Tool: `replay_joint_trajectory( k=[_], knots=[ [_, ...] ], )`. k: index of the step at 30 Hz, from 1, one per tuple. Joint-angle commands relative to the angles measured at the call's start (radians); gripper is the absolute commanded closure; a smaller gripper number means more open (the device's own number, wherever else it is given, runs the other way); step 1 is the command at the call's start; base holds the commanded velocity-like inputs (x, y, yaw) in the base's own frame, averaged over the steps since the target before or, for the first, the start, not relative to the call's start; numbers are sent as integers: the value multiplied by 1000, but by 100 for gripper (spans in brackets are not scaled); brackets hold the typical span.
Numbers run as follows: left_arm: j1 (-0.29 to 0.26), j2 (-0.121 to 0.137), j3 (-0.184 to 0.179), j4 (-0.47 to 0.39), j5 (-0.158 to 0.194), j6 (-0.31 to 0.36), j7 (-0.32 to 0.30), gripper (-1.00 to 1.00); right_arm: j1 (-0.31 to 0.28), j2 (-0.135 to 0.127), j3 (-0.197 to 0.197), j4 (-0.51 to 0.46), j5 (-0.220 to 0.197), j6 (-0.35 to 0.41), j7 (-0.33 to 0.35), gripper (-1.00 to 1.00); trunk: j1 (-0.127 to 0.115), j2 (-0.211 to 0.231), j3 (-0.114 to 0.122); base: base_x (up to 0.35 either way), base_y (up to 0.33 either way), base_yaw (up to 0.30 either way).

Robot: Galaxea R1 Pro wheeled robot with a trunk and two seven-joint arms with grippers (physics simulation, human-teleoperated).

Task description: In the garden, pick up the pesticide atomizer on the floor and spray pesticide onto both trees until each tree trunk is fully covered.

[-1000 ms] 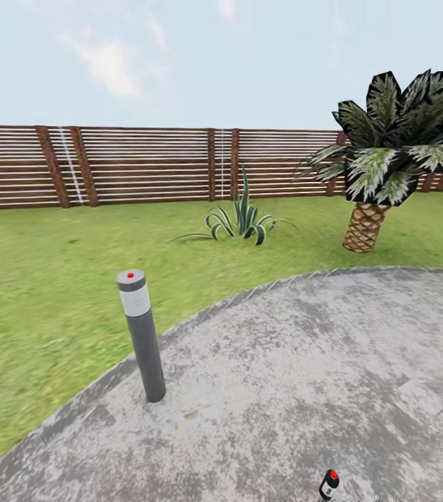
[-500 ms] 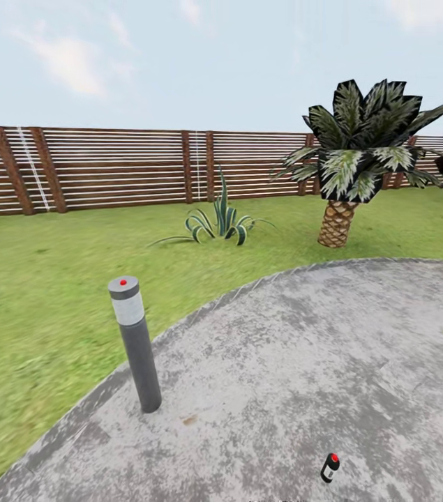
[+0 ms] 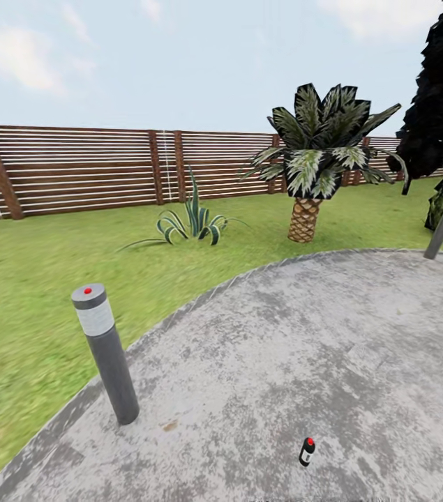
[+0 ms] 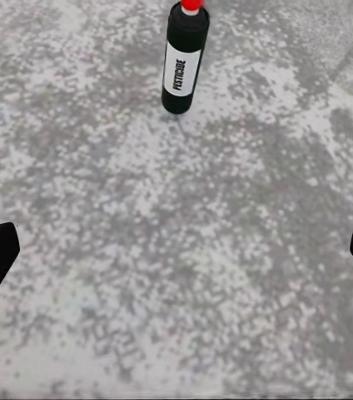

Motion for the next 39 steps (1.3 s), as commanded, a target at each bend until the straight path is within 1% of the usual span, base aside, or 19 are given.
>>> replay_joint_trajectory(
  k=[1, 39],
  knots=[
    [0, 0, 1, 0, 1, -4, 0, -100, -1, 0, 0, 1, 1, -3, 0, -100, 0, 0, -1, 0, 0, -276],
    [0, 0, 0, 0, 1, -4, 0, -100, -1, 0, 1, 1, 1, -3, 0, -100, 0, 0, -1, 0, 0, -276]
  ],
)
